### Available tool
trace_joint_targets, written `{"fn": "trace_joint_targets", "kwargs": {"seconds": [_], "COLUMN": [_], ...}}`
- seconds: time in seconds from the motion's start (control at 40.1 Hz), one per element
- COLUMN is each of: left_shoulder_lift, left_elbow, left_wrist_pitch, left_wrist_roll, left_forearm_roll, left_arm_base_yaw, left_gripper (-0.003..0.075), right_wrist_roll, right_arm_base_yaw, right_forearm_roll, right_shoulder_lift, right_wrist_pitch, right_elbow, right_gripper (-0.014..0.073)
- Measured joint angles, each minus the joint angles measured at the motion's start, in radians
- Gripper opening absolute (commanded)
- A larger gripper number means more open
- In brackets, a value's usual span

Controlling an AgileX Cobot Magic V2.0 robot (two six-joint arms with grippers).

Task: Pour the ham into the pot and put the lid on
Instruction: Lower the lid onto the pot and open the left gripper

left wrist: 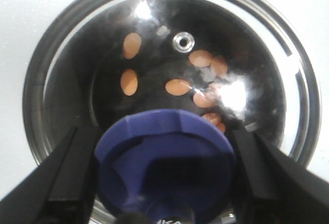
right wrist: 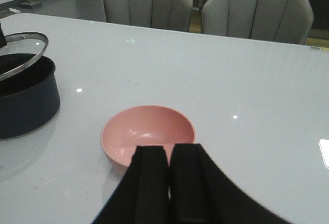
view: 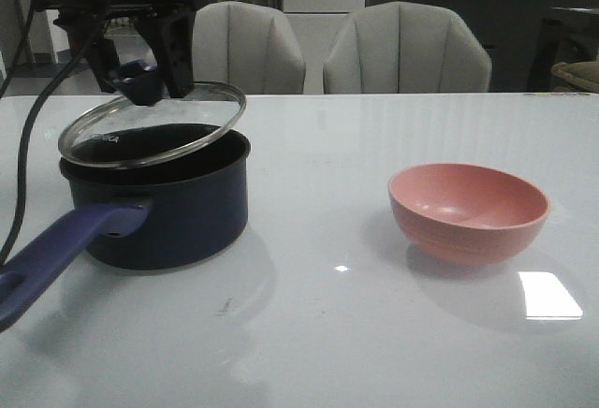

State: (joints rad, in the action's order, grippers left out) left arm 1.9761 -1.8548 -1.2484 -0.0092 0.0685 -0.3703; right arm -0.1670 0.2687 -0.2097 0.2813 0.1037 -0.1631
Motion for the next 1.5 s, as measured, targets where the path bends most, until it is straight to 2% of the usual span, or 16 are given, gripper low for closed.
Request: {"fn": "trace_joint_targets", "kwargs": {"seconds": [0.799, 0.924, 1.148, 1.223, 1.498], "left_shoulder_lift": [0.043, 0.053, 0.059, 0.061, 0.069], "left_elbow": [-0.002, -0.002, -0.004, -0.004, -0.017], "left_wrist_pitch": [0.01, 0.01, 0.01, 0.01, 0.008], "left_wrist_roll": [0.001, 0.009, 0.009, 0.009, 0.009], "left_forearm_roll": [-0.029, -0.042, -0.046, -0.044, -0.04], "left_arm_base_yaw": [-0.011, -0.024, -0.026, -0.026, -0.026], "left_gripper": [0.0197, 0.0251, 0.0506, 0.0561, 0.0573], "right_wrist_roll": [0.0, 0.0, 0.0, 0.0, 0.0], "right_arm_base_yaw": [0.0, 0.0, 0.0, 0.0, 0.0], "right_forearm_roll": [0.0, 0.0, 0.0, 0.0, 0.0], "right_shoulder_lift": [0.0, 0.0, 0.0, 0.0, 0.0], "right_wrist_pitch": [0.0, 0.0, 0.0, 0.0, 0.0], "right_elbow": [0.0, 0.0, 0.0, 0.0, 0.0], "right_gripper": [0.0161, 0.0161, 0.0161, 0.0161, 0.0161]}}
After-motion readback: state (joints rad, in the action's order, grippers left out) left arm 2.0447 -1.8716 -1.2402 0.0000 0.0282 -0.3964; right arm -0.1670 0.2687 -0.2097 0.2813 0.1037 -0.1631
